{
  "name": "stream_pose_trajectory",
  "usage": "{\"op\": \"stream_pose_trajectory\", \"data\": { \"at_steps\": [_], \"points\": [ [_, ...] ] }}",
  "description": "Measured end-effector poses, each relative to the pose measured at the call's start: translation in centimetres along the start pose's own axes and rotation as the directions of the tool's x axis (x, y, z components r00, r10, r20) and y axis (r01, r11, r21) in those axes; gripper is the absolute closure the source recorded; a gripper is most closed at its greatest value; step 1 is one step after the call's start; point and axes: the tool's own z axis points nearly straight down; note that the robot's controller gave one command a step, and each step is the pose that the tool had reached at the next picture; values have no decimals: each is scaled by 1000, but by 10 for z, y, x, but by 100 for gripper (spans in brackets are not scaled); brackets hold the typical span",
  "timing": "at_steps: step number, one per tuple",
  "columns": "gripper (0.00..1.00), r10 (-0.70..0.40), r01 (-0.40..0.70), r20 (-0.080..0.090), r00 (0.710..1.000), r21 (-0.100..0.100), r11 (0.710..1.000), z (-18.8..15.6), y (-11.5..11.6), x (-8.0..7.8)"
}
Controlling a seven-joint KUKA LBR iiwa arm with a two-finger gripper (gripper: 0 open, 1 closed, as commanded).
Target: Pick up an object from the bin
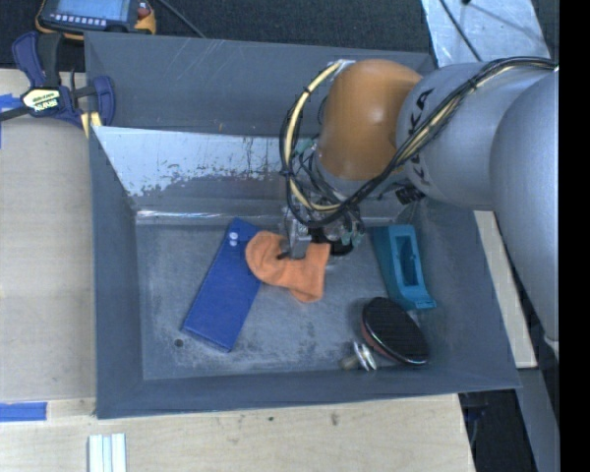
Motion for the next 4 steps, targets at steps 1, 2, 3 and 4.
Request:
{"op": "stream_pose_trajectory", "data": {
  "at_steps": [1, 2, 3, 4],
  "points": [
    [100, 0, 0, 0, 1000, 0, 1000, 0, 0, 0],
    [100, -1, 1, -2, 1000, 0, 1000, -28, 1, 8],
    [100, -17, 17, 6, 1000, 0, 1000, 0, 17, 18],
    [100, -29, 29, -7, 1000, 0, 1000, -18, 12, 23]
  ]
}}
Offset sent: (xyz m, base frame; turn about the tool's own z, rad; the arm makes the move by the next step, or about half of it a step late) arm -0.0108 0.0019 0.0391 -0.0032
